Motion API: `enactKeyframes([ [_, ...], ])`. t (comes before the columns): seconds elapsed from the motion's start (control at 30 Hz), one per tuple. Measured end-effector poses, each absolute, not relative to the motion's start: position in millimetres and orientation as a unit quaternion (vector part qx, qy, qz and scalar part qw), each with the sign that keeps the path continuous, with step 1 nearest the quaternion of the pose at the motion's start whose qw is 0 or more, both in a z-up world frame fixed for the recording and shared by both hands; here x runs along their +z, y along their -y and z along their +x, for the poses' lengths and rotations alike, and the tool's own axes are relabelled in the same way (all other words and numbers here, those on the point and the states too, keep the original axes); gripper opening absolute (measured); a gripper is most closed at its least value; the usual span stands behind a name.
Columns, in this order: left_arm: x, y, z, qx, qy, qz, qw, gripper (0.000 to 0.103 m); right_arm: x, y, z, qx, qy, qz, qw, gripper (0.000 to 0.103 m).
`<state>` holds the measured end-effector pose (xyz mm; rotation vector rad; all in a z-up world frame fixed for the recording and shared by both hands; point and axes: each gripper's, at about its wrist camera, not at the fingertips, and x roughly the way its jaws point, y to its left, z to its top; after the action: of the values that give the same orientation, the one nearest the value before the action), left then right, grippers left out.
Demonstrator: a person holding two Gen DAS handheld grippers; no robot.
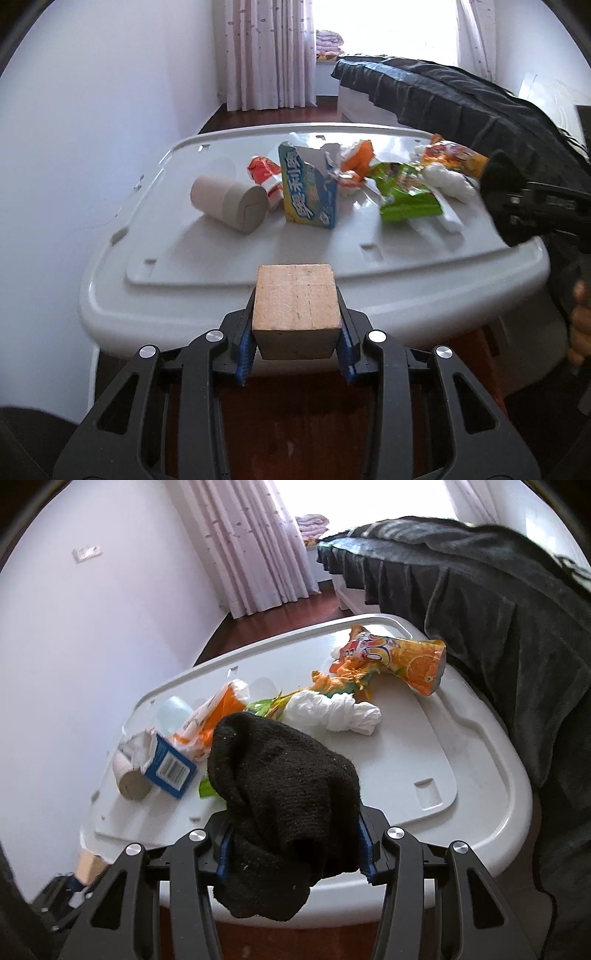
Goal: Collect trash
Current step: 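Drop the wooden block into the bin with the left tool while the right drops the black sock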
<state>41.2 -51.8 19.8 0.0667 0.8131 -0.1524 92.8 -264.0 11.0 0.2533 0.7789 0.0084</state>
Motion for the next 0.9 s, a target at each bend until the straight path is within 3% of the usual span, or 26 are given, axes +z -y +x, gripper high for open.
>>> enactKeyframes([
  [0.4,-2.3,31.6,-28.6,-0.082,-0.452,0.037,0.887,0.035,-8.8,192.3,1.1,0.056,-0.363,0.011,0.930,0.050],
  [0.63,-56.2,11.5,-34.2,-0.059,-0.541,0.029,0.838,0.035,-33.4,165.3,-47.3,0.062,-0.395,0.018,0.916,0.050],
  [0.9,-96.7,13.6,-19.9,-0.034,-0.592,0.045,0.804,0.035,-72.2,139.1,-41.9,0.037,-0.463,-0.052,0.884,0.050],
])
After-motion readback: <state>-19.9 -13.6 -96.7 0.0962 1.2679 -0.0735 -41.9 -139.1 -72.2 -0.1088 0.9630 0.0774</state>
